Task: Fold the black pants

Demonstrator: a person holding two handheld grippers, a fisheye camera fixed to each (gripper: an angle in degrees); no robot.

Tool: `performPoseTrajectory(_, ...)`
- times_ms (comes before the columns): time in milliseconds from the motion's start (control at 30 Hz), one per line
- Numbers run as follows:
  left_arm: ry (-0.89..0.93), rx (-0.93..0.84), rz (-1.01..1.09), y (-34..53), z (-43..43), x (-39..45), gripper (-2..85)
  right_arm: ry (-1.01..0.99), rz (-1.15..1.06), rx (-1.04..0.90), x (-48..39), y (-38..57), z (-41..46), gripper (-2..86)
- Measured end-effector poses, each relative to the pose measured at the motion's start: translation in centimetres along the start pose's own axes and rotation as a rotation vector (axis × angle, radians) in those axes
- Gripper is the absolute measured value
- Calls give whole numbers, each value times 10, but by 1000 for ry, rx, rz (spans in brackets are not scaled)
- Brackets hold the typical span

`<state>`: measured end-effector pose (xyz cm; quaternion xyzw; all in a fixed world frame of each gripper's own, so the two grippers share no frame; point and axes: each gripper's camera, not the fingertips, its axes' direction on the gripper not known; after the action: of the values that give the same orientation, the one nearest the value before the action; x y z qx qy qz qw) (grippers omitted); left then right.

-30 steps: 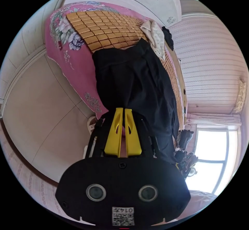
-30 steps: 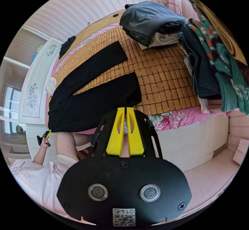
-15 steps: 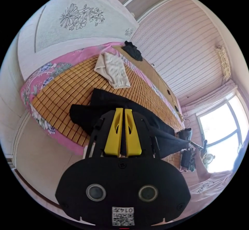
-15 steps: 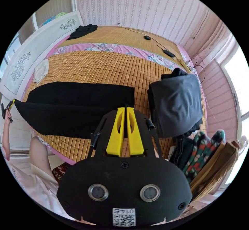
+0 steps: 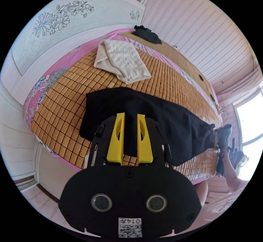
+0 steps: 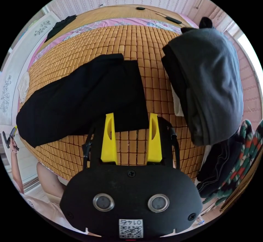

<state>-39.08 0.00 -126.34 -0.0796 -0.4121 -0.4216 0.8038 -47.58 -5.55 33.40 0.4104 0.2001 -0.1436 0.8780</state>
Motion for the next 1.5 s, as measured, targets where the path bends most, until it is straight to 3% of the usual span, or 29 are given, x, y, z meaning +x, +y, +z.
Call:
performPoseTrajectory(100, -102, -152, 52, 13, 56, 34, 69, -43, 81, -14, 11, 0, 20, 139)
performPoseTrajectory(200, -246, -295, 107, 21, 114, 72, 45, -9, 77, -3, 17, 2, 19, 14)
performPoseTrajectory(300, -316, -296, 173, 26, 134, 110, 0, 1, 49, -19, 26, 16, 19, -1)
performPoseTrajectory(533, -461, -502, 358, 77, 166, 176, -8, -70, 67, -10, 79, 135, -3, -3)
performPoseTrajectory(800, -363, -393, 384, 163, 139, 247, 40, -87, 253, 42, 149, 265, -20, 71)
performPoseTrajectory(1000, -224, -265, 596, 193, 108, 384, 52, -244, 275, 164, 172, 287, -15, 102)
performPoseTrajectory(1133, -55, -282, 838, 205, 130, 524, 58, -353, 332, 208, 198, 288, 1, 118)
performPoseTrajectory(1333, 138, -314, 1191, 244, 201, 755, 69, -544, 427, 298, 236, 313, 21, 77)
performPoseTrajectory(1500, 260, -397, 1404, 295, 276, 937, 73, -568, 488, 397, 264, 354, 25, 73)
